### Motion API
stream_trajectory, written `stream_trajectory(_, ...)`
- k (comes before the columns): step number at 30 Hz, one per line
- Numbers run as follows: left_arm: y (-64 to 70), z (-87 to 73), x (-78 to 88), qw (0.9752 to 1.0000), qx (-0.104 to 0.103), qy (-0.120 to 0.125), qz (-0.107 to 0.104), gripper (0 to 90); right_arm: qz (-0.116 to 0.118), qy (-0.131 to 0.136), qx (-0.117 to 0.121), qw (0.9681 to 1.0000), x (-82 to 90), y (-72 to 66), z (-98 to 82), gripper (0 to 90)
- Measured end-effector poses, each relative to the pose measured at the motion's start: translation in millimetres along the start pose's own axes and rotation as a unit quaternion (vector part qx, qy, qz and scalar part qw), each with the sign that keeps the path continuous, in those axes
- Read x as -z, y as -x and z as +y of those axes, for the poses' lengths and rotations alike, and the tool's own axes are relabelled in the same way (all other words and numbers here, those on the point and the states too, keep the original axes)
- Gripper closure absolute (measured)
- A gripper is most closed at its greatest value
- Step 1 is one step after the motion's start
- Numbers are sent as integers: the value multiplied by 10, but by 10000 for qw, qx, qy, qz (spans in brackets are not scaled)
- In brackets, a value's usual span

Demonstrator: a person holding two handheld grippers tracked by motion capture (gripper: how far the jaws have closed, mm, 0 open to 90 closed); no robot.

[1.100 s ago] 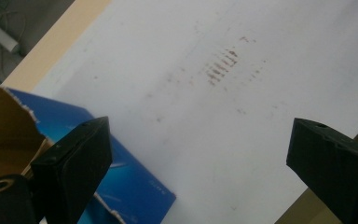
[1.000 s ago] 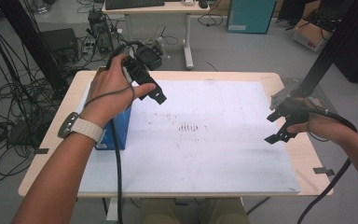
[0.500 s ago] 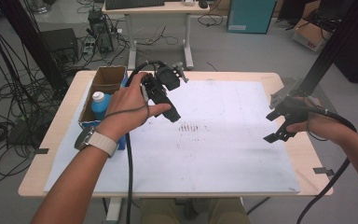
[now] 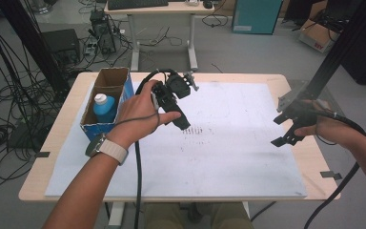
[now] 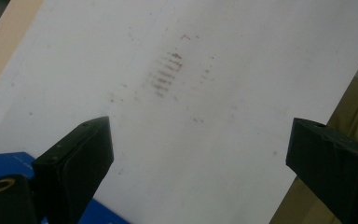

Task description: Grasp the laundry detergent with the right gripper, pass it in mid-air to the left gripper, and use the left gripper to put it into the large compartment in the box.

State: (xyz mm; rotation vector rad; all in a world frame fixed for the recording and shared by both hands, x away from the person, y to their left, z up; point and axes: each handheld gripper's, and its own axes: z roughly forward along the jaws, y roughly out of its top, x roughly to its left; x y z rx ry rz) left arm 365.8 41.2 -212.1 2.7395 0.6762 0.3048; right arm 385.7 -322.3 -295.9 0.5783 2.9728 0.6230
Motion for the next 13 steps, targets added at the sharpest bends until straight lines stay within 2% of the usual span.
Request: stream_trajectory(13, -26, -33, -4, 9999, 119, 32, -9, 77, 3, 38, 40, 10000, -21, 4, 33, 95)
